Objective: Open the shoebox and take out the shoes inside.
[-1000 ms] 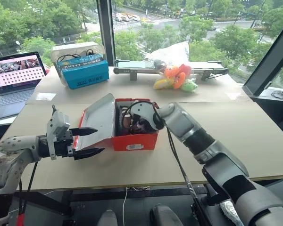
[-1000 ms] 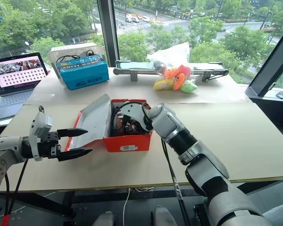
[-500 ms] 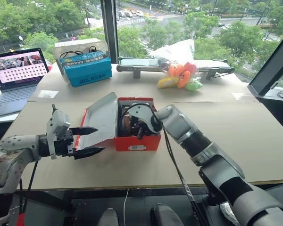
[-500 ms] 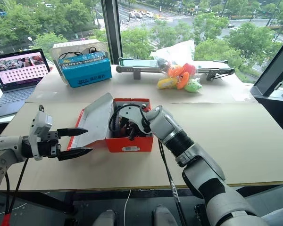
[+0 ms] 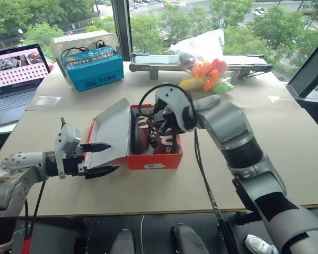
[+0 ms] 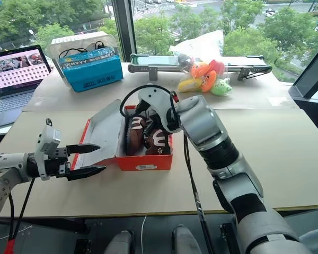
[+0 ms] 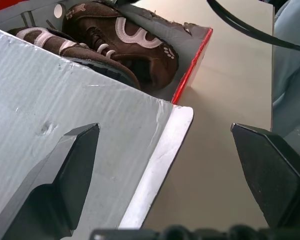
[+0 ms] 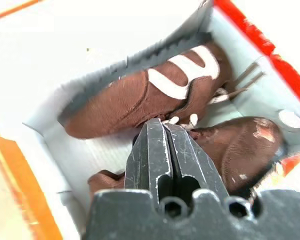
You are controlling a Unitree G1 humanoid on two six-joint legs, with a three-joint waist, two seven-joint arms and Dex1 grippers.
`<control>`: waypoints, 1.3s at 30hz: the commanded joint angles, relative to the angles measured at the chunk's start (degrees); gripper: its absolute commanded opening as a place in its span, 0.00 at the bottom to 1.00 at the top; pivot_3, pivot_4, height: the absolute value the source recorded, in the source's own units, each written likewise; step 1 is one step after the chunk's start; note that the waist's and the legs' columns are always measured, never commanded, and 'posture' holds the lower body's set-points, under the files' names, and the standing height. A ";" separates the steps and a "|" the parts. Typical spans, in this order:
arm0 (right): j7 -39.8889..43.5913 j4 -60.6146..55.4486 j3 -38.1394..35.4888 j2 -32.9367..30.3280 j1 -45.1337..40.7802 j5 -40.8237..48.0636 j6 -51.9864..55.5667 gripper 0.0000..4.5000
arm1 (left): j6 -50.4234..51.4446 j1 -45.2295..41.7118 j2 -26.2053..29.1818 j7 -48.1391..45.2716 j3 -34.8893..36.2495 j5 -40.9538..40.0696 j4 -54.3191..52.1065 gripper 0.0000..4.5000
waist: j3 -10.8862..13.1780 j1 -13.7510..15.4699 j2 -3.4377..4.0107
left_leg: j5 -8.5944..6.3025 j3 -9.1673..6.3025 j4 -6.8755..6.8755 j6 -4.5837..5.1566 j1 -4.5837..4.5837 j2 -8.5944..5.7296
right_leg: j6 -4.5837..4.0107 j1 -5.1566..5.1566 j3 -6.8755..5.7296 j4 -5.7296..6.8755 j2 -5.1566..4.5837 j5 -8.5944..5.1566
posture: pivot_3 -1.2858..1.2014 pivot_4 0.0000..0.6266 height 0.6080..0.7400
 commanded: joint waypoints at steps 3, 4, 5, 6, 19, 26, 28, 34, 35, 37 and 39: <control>-11.13 -7.79 -7.08 3.33 4.74 -0.88 7.94 0.40 | 0.32 -0.99 -0.09 -0.22 -0.10 -0.95 -1.16 1.00 | 0.00 -0.05 0.00 | 0.00 -0.01 0.09 0.00 0.08 0.00 | 0.31 0.09 0.00 0.01 0.00 -0.18 | 0.52 0.24 0.70; -12.92 -8.17 -7.18 3.48 5.52 -1.14 7.94 0.48 | 0.32 -1.11 -0.10 -0.32 -0.28 -0.92 -1.06 1.00 | 0.01 -0.10 0.01 | 0.01 0.00 0.11 0.00 0.08 0.00 | 0.31 0.10 0.00 0.01 0.00 -0.18 | 0.52 0.24 0.70; -14.48 -8.35 -7.98 4.25 6.20 -1.15 7.94 0.57 | 0.35 -1.28 -0.11 -0.43 -0.48 -0.93 -0.95 1.00 | 0.02 -0.15 0.02 | 0.02 0.00 0.15 -0.02 0.08 0.00 | 0.30 0.09 0.00 0.04 0.01 -0.15 | 0.52 0.24 0.70; -15.84 -8.48 -8.92 5.14 6.79 -0.91 7.94 0.63 | 0.37 -1.47 -0.13 -0.51 -0.68 -0.95 -0.84 1.00 | 0.03 -0.22 0.02 | 0.05 0.00 0.19 -0.05 0.09 0.00 | 0.30 0.10 0.00 0.06 0.01 -0.12 | 0.52 0.24 0.70; -24.92 -8.56 -8.74 6.94 7.52 5.36 7.94 0.99 | 0.70 -2.41 -0.88 -0.92 -2.18 -0.45 -0.37 1.00 | 0.03 -0.66 0.02 | 0.07 -0.01 0.19 -0.06 0.09 0.00 | 0.32 0.12 0.02 0.06 0.03 -0.09 | 0.52 0.24 0.70; -26.66 -3.91 -4.34 6.76 4.48 7.11 7.94 0.99 | 0.84 -2.44 -1.33 -0.66 -2.22 -0.30 -0.56 1.00 | 0.03 -0.71 0.03 | 0.07 -0.01 0.21 -0.05 0.15 0.01 | 0.31 0.14 0.02 0.11 0.04 -0.08 | 0.52 0.24 0.70; -27.11 -2.33 -3.48 7.38 4.82 7.39 7.44 0.99 | 0.83 -2.33 -1.34 -0.54 -2.13 -0.30 -0.65 1.00 | 0.03 -0.69 0.03 | 0.07 -0.02 0.21 -0.05 0.12 0.01 | 0.31 0.14 0.02 0.10 0.04 -0.08 | 0.52 0.24 0.70; -27.54 5.04 -1.05 8.05 9.77 7.18 0.96 0.99 | 0.90 -0.83 -1.32 0.14 -1.20 -0.68 -1.77 1.00 | 0.00 -0.69 -0.01 | 0.07 -0.02 0.23 -0.05 0.14 0.01 | 0.31 0.18 0.02 0.10 0.04 -0.08 | 0.52 0.24 0.70; -27.57 5.79 -0.72 7.59 10.58 7.05 0.10 0.99 | 0.97 -0.62 -1.26 0.27 -0.98 -0.85 -1.98 1.00 | -0.06 -0.71 -0.11 | 0.07 -0.01 0.25 -0.05 0.20 0.01 | 0.32 0.26 0.03 0.10 0.04 -0.07 | 0.52 0.24 0.70; -27.62 6.43 -0.35 6.97 11.39 7.01 -0.81 0.99 | 1.03 -0.36 -1.17 0.47 -0.75 -1.05 -2.23 1.00 | -0.07 -0.79 -0.12 | 0.07 -0.01 0.27 -0.05 0.38 0.01 | 0.32 0.44 0.02 0.10 0.04 -0.07 | 0.52 0.24 0.70; -27.59 6.86 -0.25 6.76 11.80 7.18 -1.20 0.99 | 1.00 -0.20 -1.07 0.63 -0.58 -1.08 -2.27 1.00 | -0.06 -0.80 -0.12 | 0.07 0.00 0.27 -0.05 0.77 0.01 | 0.32 0.84 0.04 0.09 0.04 -0.07 | 0.52 0.24 0.70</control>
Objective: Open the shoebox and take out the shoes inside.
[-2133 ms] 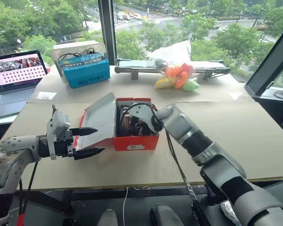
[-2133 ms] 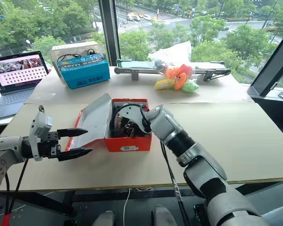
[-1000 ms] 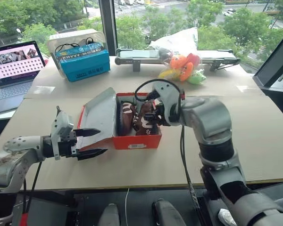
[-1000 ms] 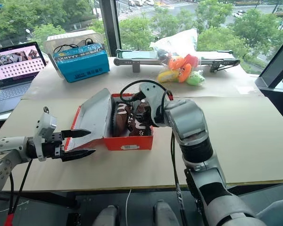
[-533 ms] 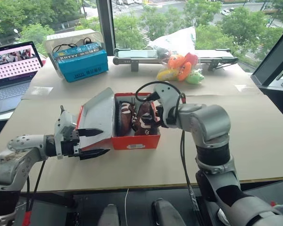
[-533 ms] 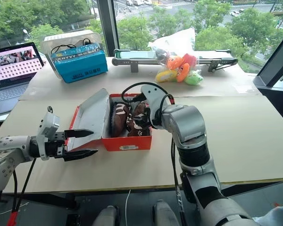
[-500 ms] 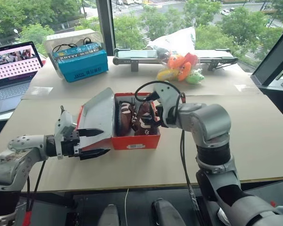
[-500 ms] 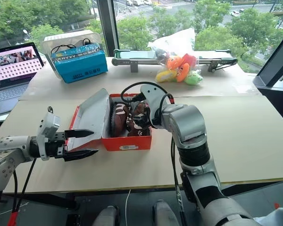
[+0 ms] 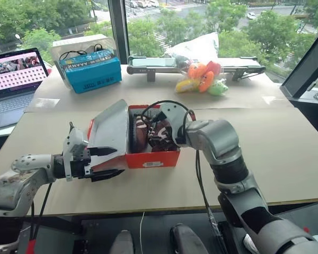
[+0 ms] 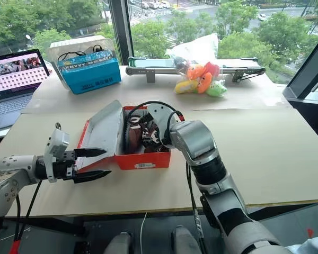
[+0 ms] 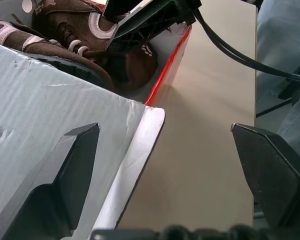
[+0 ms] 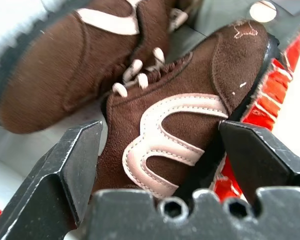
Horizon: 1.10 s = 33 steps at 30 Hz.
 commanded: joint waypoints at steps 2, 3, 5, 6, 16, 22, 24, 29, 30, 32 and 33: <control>-0.16 3.26 1.09 -0.23 2.06 0.32 -0.85 0.99 | -0.16 0.29 0.39 0.33 2.36 -1.18 -2.15 1.00 | 0.00 0.05 0.00 | -0.01 0.01 -0.08 -0.01 0.51 0.01 | -0.12 0.45 0.00 -0.05 0.00 -0.09 | 0.52 0.24 0.70; -0.29 3.55 1.05 0.03 2.32 0.35 -1.12 0.99 | -0.13 0.35 0.36 0.37 2.44 -1.17 -2.19 1.00 | 0.00 0.06 0.01 | -0.01 0.00 -0.09 -0.01 0.53 0.01 | -0.38 0.46 0.00 -0.06 0.00 -0.23 | 0.52 0.24 0.70; -0.50 4.42 1.42 0.83 3.24 0.39 -1.92 0.99 | -0.19 0.46 0.30 0.40 2.54 -1.09 -2.21 1.00 | -0.02 -0.01 -0.01 | -0.01 0.00 -0.10 -0.01 0.55 0.01 | -0.39 0.48 0.00 -0.05 0.00 -0.24 | 0.52 0.24 0.70; -0.56 4.82 1.65 1.05 3.50 0.34 -2.32 0.99 | -0.22 0.41 0.29 0.40 2.52 -1.06 -2.13 1.00 | -0.04 -0.05 -0.04 | -0.01 0.00 -0.10 -0.01 0.56 0.01 | -0.37 0.49 0.00 -0.05 0.00 -0.23 | 0.52 0.24 0.70; 0.07 10.68 6.70 0.66 6.80 -1.07 -6.84 0.99 | -0.62 0.19 0.45 0.03 2.36 -0.85 -1.94 1.00 | -0.35 -0.75 -0.23 | -0.03 -0.02 -0.22 -0.04 1.48 0.03 | -0.53 1.35 0.00 -0.29 -0.01 -0.33 | 0.52 0.24 0.70; 0.51 11.35 6.96 0.18 8.14 -1.69 -7.74 0.77 | -0.31 0.13 0.41 0.23 2.51 -1.14 -2.30 1.00 | -0.54 -0.71 -0.38 | -0.05 -0.03 -0.24 -0.07 1.48 0.07 | -0.54 1.36 -0.02 -0.72 -0.04 -0.34 | 0.52 0.24 0.70; 0.60 11.89 7.16 0.01 8.54 -2.00 -8.28 0.62 | -0.34 0.16 0.38 0.26 2.50 -1.12 -2.34 1.00 | -0.55 -0.69 -0.38 | -0.05 -0.02 -0.30 -0.07 1.46 0.08 | -0.54 1.37 -0.03 -0.89 -0.04 -0.34 | 0.52 0.24 0.70; 1.05 12.60 7.30 -0.44 8.97 -2.43 -8.95 0.26 | -0.33 -0.11 0.39 0.40 2.52 -1.14 -2.39 1.00 | -0.57 0.13 -0.41 | -0.05 0.00 -0.35 -0.06 1.30 0.06 | -0.53 1.39 -0.02 -0.91 -0.05 -0.33 | 0.52 0.24 0.70; 1.11 12.60 7.24 -0.51 9.02 -2.45 -8.93 0.19 | -0.25 -0.13 0.40 0.44 2.59 -1.22 -2.45 1.00 | -0.58 0.28 -0.42 | -0.05 0.00 -0.36 -0.05 1.27 0.06 | -0.53 1.38 -0.02 -0.91 -0.05 -0.33 | 0.52 0.24 0.70; 1.19 12.63 7.20 -0.67 9.07 -2.51 -8.94 0.06 | -0.14 -0.16 0.41 0.53 2.68 -1.33 -2.54 1.00 | -0.58 0.36 -0.42 | -0.05 0.00 -0.37 -0.06 1.27 0.06 | -0.53 1.37 -0.02 -0.91 -0.05 -0.33 | 0.52 0.24 0.70; 1.18 12.68 7.01 -0.67 9.14 -2.51 -8.93 0.02 | -0.12 -0.15 0.43 0.56 2.69 -1.34 -2.60 1.00 | -0.58 0.37 -0.42 | -0.05 0.00 -0.36 -0.06 1.27 0.06 | -0.53 1.37 -0.02 -0.93 -0.05 -0.33 | 0.52 0.24 0.70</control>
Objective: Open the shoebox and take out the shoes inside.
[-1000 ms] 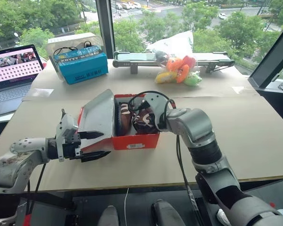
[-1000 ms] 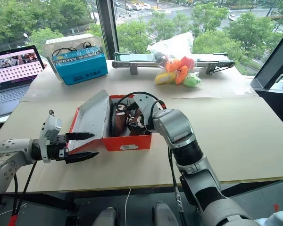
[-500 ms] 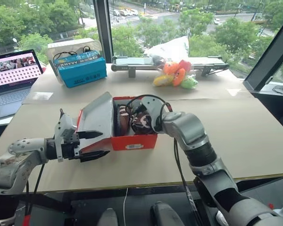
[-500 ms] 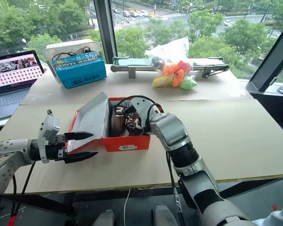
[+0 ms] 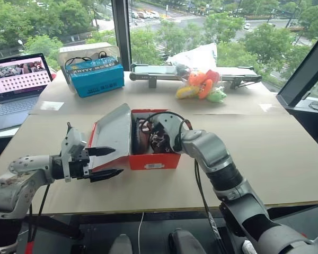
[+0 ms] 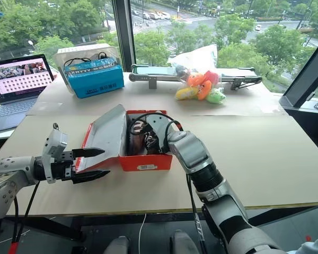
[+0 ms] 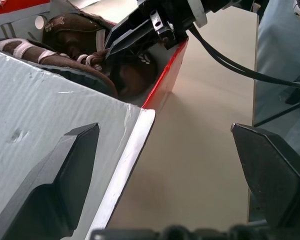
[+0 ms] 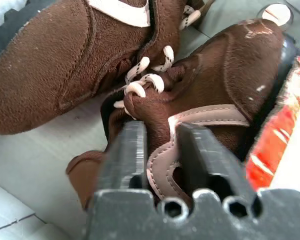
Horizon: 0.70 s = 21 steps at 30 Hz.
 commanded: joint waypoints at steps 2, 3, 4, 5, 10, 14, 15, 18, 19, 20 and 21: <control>0.83 6.81 1.51 -0.91 4.41 0.09 2.32 0.01 | 0.11 -0.95 0.45 0.22 1.72 -1.45 -2.20 1.00 | 0.00 0.04 0.00 | 0.00 -0.01 0.00 -0.01 0.02 0.00 | 0.00 -0.02 0.00 -0.04 0.00 0.00 | 0.52 0.24 0.70; 0.84 6.80 1.28 -0.93 4.31 0.11 2.35 0.01 | 0.23 -1.02 0.47 0.27 1.78 -1.53 -2.24 1.00 | 0.00 0.04 0.00 | -0.01 -0.02 0.00 -0.01 0.03 0.00 | 0.00 -0.05 0.00 -0.07 -0.01 0.00 | 0.52 0.24 0.70; 0.86 6.85 1.06 -0.96 4.15 0.13 2.33 0.01 | 0.29 -1.12 0.48 0.31 1.78 -1.55 -2.21 1.00 | 0.00 0.04 0.00 | -0.01 -0.02 0.00 -0.01 0.03 0.01 | 0.00 -0.07 -0.01 -0.10 -0.01 0.00 | 0.52 0.24 0.70; 0.81 6.90 0.80 -0.96 4.04 0.11 2.27 0.01 | 0.30 -1.15 0.49 0.33 1.76 -1.54 -2.22 1.00 | 0.00 0.03 0.00 | -0.01 -0.02 -0.01 -0.02 0.03 0.01 | -0.01 -0.08 -0.01 -0.13 -0.02 -0.01 | 0.52 0.24 0.70; 0.19 6.92 -1.26 -0.82 2.68 -0.30 1.92 0.01 | 0.45 -1.89 0.57 0.48 1.28 -1.73 -1.91 1.00 | 0.00 0.06 0.00 | -0.04 -0.02 -0.01 -0.05 0.01 0.01 | 0.00 -0.07 -0.01 -0.27 -0.04 -0.01 | 0.52 0.24 0.70; 0.10 3.17 -3.22 -1.86 -1.35 -0.42 3.10 0.01 | 0.44 -2.49 0.48 0.45 0.73 -1.53 -1.67 1.00 | 0.02 0.01 0.03 | -0.05 -0.01 -0.01 -0.08 -0.05 0.01 | 0.00 -0.11 -0.01 -0.31 -0.05 -0.01 | 0.52 0.24 0.70; 0.16 2.11 -3.84 -2.02 -2.38 -0.22 3.66 0.01 | 0.43 -2.60 0.47 0.40 0.64 -1.48 -1.63 1.00 | 0.06 0.01 0.08 | -0.05 0.01 -0.01 -0.07 -0.11 0.01 | -0.01 -0.10 -0.01 -0.31 -0.06 -0.01 | 0.52 0.24 0.70; 0.20 -2.70 -7.82 -2.00 -6.54 1.21 7.48 0.01 | 0.40 -3.03 0.38 0.34 0.30 -1.32 -1.34 1.00 | 0.23 0.13 0.22 | 0.00 0.01 0.01 0.00 -0.70 0.00 | 0.02 -0.49 -0.02 -0.23 -0.04 0.02 | 0.52 0.24 0.70; 0.21 -4.22 -9.06 -2.00 -7.80 1.63 8.68 0.01 | 0.40 -3.16 0.37 0.30 0.21 -1.32 -1.23 1.00 | 0.30 0.24 0.23 | 0.01 0.02 0.07 0.01 -0.96 -0.02 | 0.09 -0.72 -0.02 -0.16 -0.04 0.06 | 0.52 0.24 0.70; 0.36 -5.75 -10.49 -2.04 -9.14 2.12 10.05 0.01 | 0.43 -3.36 0.37 0.31 0.05 -1.27 -1.15 1.00 | 0.48 0.35 0.42 | 0.01 0.02 0.12 0.02 -1.18 -0.04 | 0.17 -0.90 0.00 -0.06 -0.04 0.12 | 0.52 0.24 0.70; 0.41 -6.95 -11.72 -1.98 -10.17 2.57 11.35 0.01 | 0.40 -3.48 0.41 0.23 -0.07 -1.21 -1.08 1.00 | 0.67 0.47 0.64 | 0.02 0.00 0.17 0.02 -1.44 -0.06 | 0.36 -1.10 0.00 -0.01 -0.03 0.25 | 0.52 0.24 0.70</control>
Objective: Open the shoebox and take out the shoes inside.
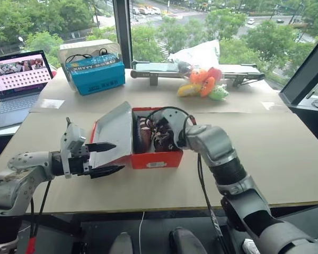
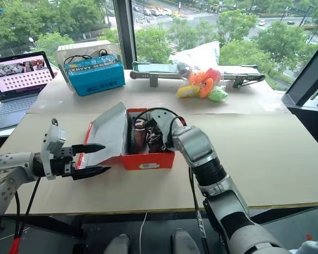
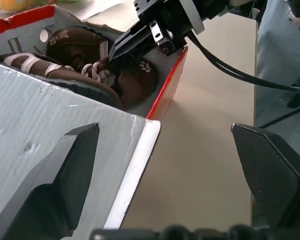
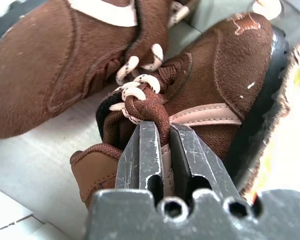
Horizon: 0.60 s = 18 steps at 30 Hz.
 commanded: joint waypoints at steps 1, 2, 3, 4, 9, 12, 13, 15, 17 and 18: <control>-0.07 -6.56 -6.17 -1.11 -5.19 1.87 5.63 0.01 | 0.20 -1.75 0.41 -0.19 -0.30 -0.26 -0.74 1.00 | 0.24 0.19 0.29 | 0.01 0.00 -0.03 0.01 -0.21 -0.01 | 0.31 -0.23 0.00 0.01 0.01 0.19 | 0.52 0.24 0.70; 0.19 -7.76 -6.83 -1.55 -6.17 2.46 6.82 0.01 | 0.24 -2.03 0.43 -0.25 -0.44 -0.28 -0.56 1.00 | 0.24 0.23 0.30 | 0.01 -0.01 -0.05 0.02 -0.44 -0.01 | 0.31 -0.50 0.00 0.06 0.04 0.18 | 0.52 0.24 0.70; 0.40 -8.94 -7.67 -2.12 -7.13 2.99 8.21 0.01 | 0.17 -2.36 0.46 -0.34 -0.74 -0.12 -0.41 1.00 | 0.28 0.26 0.33 | 0.01 -0.03 -0.09 0.02 -0.72 0.01 | 0.32 -0.83 0.00 0.11 0.08 0.19 | 0.52 0.24 0.70; 0.53 -9.89 -8.26 -2.63 -7.88 3.37 9.23 0.01 | 0.19 -2.73 0.48 -0.41 -0.98 -0.06 -0.20 1.00 | 0.30 0.27 0.36 | 0.02 -0.08 -0.10 0.03 -0.97 0.01 | 0.29 -1.06 -0.02 0.15 0.10 0.21 | 0.52 0.24 0.70; 0.57 -12.75 -10.09 -4.32 -10.53 5.17 12.55 0.01 | -0.07 -4.25 0.75 -1.07 -1.88 0.36 1.06 1.00 | 0.40 0.12 0.43 | -0.06 0.00 -0.13 0.11 -1.23 -0.01 | -0.04 -1.16 -0.03 -0.03 0.03 0.40 | 0.52 0.24 0.70; 0.63 -13.34 -12.02 -4.96 -12.24 6.22 12.99 0.01 | -0.19 -4.85 0.83 -1.49 -2.26 0.64 1.50 1.00 | 0.46 0.02 0.46 | -0.08 0.00 -0.11 0.14 -1.23 -0.01 | -0.02 -1.16 -0.03 -0.01 0.04 0.39 | 0.52 0.24 0.70; 0.58 -13.31 -12.37 -5.17 -12.63 6.58 12.99 0.01 | -0.24 -5.02 0.84 -1.64 -2.33 0.74 1.68 1.00 | 0.48 -0.03 0.50 | -0.08 0.00 -0.10 0.14 -1.23 -0.01 | -0.02 -1.16 -0.03 0.00 0.04 0.39 | 0.52 0.24 0.70; 0.64 -13.26 -13.52 -5.13 -13.41 7.64 13.00 0.01 | -0.26 -5.29 0.85 -1.89 -2.41 0.88 2.01 1.00 | 0.52 -0.08 0.55 | -0.07 -0.01 -0.08 0.14 -1.22 -0.01 | 0.04 -1.16 -0.03 0.01 0.04 0.36 | 0.52 0.24 0.70; 0.71 -13.11 -15.00 -4.44 -13.51 8.91 13.00 0.01 | -0.43 -5.55 0.89 -2.16 -2.56 1.14 2.31 1.00 | 0.53 -0.19 0.57 | -0.07 -0.01 -0.01 0.15 -1.22 -0.01 | 0.34 -1.15 -0.03 0.06 0.04 0.19 | 0.52 0.24 0.70; 0.74 -12.93 -16.03 -3.67 -12.91 9.72 13.00 0.01 | -0.52 -5.73 0.89 -2.32 -2.66 1.33 2.43 1.00 | 0.53 -0.20 0.57 | -0.06 -0.01 0.02 0.15 -1.21 -0.01 | 0.35 -1.14 -0.03 0.08 0.05 0.19 | 0.52 0.24 0.70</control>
